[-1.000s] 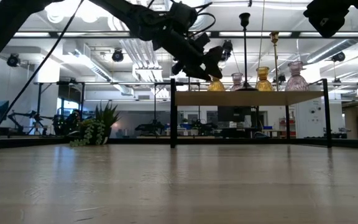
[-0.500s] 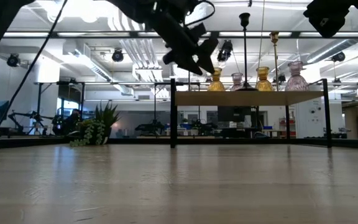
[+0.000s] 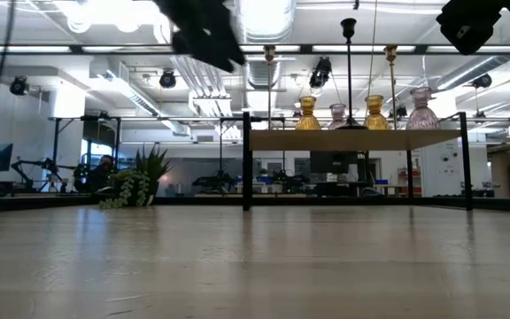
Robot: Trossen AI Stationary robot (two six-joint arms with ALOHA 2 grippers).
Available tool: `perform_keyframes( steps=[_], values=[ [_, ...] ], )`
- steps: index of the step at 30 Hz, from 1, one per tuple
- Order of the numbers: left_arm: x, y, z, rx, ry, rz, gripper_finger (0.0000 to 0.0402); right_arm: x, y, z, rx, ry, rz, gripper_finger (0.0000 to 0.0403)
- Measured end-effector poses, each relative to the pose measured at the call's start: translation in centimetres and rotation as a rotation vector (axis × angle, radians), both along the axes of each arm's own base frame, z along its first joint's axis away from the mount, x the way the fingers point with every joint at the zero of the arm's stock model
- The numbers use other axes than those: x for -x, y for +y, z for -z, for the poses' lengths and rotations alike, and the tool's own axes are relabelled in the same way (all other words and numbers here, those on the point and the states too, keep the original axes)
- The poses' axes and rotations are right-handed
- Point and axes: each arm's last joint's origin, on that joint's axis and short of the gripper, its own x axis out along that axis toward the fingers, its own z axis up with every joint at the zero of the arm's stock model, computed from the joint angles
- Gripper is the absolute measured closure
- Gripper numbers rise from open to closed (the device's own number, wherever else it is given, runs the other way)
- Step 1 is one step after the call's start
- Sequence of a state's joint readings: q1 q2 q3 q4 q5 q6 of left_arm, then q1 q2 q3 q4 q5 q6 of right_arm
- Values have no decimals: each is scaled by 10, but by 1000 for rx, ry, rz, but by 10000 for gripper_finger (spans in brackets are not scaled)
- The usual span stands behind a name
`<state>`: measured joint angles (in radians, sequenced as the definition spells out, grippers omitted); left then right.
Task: Pick & Place candle stick holders
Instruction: Put the pink candle holder on the shelf
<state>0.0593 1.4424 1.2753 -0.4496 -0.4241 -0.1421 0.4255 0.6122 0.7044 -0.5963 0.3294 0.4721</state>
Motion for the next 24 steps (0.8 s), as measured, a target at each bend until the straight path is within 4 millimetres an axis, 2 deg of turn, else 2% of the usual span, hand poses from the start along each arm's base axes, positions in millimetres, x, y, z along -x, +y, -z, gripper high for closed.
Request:
perform_keyframes(
  steps=[7,12,17,24],
  values=[
    [93,-48,2,123,-76,149,154,0,0,0,1,-2,1,355],
    [143,-71,2,264,-96,349,154,0,0,0,3,-5,9,355],
    [170,-92,13,385,76,423,161,0,0,0,-39,-5,30,355],
    [187,-125,31,593,295,387,181,0,0,-1,-94,-3,61,355]
  ],
)
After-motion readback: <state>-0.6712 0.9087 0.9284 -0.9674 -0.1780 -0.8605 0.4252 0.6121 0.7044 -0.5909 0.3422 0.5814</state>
